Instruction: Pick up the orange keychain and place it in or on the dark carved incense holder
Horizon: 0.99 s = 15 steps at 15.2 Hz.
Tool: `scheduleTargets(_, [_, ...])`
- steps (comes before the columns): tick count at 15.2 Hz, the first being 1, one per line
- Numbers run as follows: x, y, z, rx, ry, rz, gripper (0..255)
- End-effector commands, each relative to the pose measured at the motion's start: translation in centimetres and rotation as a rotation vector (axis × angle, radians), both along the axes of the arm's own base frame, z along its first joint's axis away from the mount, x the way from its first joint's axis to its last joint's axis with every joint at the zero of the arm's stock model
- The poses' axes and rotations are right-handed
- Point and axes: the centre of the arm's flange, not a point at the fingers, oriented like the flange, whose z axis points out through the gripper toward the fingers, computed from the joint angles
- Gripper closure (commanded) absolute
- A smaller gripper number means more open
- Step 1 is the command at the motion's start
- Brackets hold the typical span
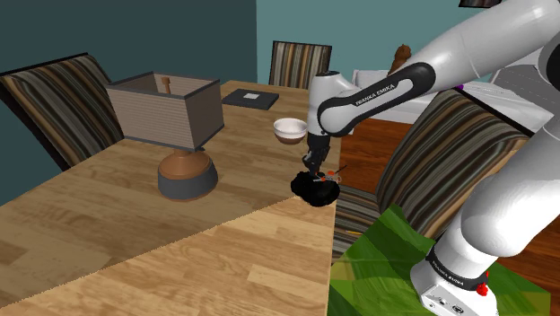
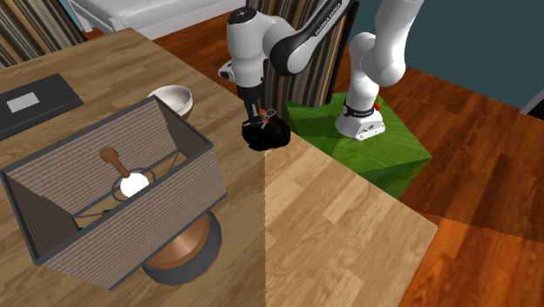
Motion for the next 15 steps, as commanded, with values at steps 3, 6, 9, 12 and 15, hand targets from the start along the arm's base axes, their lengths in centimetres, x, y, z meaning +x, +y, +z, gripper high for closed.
scheduleTargets(3, [0.0, 0.0, -0.1, 0.000, 0.000, 0.000, 255])
scheduleTargets(6, [0.0, 0.0, 0.0, 0.000, 0.000, 0.000, 0])
scheduleTargets(9, [0.0, 0.0, -0.1, 0.000, 0.000, 0.000, 0])
scheduleTargets(12, [0.0, 0.1, 2.6, 0.000, 0.000, 0.000, 0])
scheduleTargets(15, [0.0, 0.1, 4.9, 0.000, 0.000, 0.000, 0])
